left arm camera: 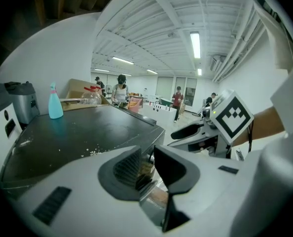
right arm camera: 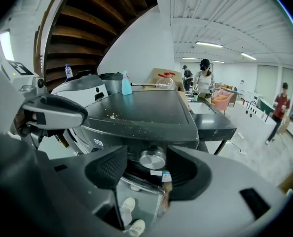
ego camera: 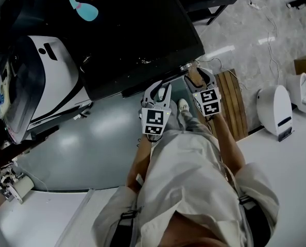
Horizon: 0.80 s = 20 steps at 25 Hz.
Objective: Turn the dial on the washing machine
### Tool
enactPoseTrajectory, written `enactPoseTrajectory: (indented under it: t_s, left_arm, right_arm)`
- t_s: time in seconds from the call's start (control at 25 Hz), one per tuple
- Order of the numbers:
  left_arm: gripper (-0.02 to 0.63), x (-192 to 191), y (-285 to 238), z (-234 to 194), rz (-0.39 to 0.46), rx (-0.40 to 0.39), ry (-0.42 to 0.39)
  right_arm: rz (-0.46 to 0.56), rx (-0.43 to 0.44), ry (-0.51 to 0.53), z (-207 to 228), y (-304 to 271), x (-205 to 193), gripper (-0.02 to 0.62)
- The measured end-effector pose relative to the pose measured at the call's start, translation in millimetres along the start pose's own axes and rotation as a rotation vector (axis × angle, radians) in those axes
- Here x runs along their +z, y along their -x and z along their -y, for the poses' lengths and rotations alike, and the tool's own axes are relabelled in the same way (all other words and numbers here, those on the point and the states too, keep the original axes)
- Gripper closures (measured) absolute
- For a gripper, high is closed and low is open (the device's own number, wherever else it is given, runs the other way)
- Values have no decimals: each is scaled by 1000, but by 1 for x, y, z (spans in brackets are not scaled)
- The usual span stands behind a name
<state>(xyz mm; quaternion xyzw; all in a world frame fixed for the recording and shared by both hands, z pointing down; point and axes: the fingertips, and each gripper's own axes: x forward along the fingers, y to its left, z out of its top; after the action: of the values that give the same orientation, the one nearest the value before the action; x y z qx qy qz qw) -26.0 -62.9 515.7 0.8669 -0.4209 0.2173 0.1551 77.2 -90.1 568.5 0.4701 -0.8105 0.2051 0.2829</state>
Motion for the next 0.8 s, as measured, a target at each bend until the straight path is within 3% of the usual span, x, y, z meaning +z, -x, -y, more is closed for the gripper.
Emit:
enactPoseTrajectory:
  t_s: [0.8]
  left_arm:
    - [517,-37,-24,7,-71,-38,18]
  right_arm:
    - [-74,-23,36,2,-42,-32,316]
